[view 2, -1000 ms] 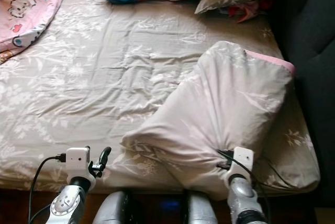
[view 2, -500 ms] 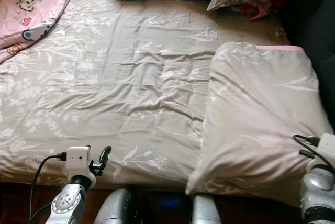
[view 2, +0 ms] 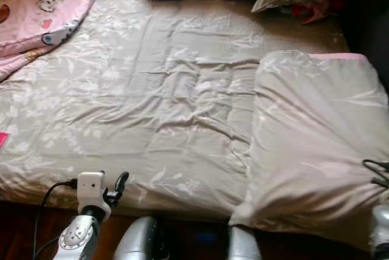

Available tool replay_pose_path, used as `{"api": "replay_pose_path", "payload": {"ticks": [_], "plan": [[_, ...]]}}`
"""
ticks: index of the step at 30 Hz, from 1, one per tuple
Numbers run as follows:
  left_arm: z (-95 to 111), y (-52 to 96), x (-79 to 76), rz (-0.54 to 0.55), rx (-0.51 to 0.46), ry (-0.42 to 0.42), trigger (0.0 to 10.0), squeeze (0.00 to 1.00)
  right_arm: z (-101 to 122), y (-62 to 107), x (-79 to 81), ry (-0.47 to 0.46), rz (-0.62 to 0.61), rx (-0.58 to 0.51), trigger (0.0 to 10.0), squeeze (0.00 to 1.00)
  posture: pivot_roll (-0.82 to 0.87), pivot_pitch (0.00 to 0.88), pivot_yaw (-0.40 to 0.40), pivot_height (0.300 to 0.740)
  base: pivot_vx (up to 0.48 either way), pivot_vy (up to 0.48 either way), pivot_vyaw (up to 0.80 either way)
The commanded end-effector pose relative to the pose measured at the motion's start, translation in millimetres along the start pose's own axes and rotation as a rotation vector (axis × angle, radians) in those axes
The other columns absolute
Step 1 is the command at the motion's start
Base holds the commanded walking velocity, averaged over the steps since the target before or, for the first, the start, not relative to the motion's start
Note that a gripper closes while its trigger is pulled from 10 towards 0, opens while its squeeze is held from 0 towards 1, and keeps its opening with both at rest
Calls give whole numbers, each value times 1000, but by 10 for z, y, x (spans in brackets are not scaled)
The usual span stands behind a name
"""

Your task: Clean up the room

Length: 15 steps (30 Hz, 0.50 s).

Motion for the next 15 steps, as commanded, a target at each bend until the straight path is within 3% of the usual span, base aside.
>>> {"api": "replay_pose_path", "payload": {"ticks": [1,3,9,11,15], "plan": [[-124,60,-14,-13,39,-11,10000,0,168,-96,-430,-33,-166,-40,10000,0,-144,241,36,658,0,0,0],[-129,62,-15,-16,41,-12,10000,0,209,-112,-466,-34,-172,-44,10000,0,-146,242,37,658,0,0,0],[-163,76,-10,-22,52,-19,10000,0,105,-76,-282,-44,-111,-9,10000,0,-148,245,40,658,0,0,0],[-167,76,-8,-23,55,-21,10000,0,-136,6,-135,-83,-82,69,10000,0,-132,247,45,658,0,0,0],[-169,77,7,-21,58,-22,10000,0,-305,65,-82,-111,-74,126,10000,0,-126,248,46,658,0,0,0]]}}
Point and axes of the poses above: a point about 5 cm out from each wrist's last joint towards the gripper, its own y axis pointing back from the gripper into the wrist, its own z axis along the axis of the wrist's last joint, x = y × z, the point moved 4 cm from there along -y, pointing out of the wrist towards the gripper, and after that the axes turned 10 degrees about -y, right-handed, at the moved point
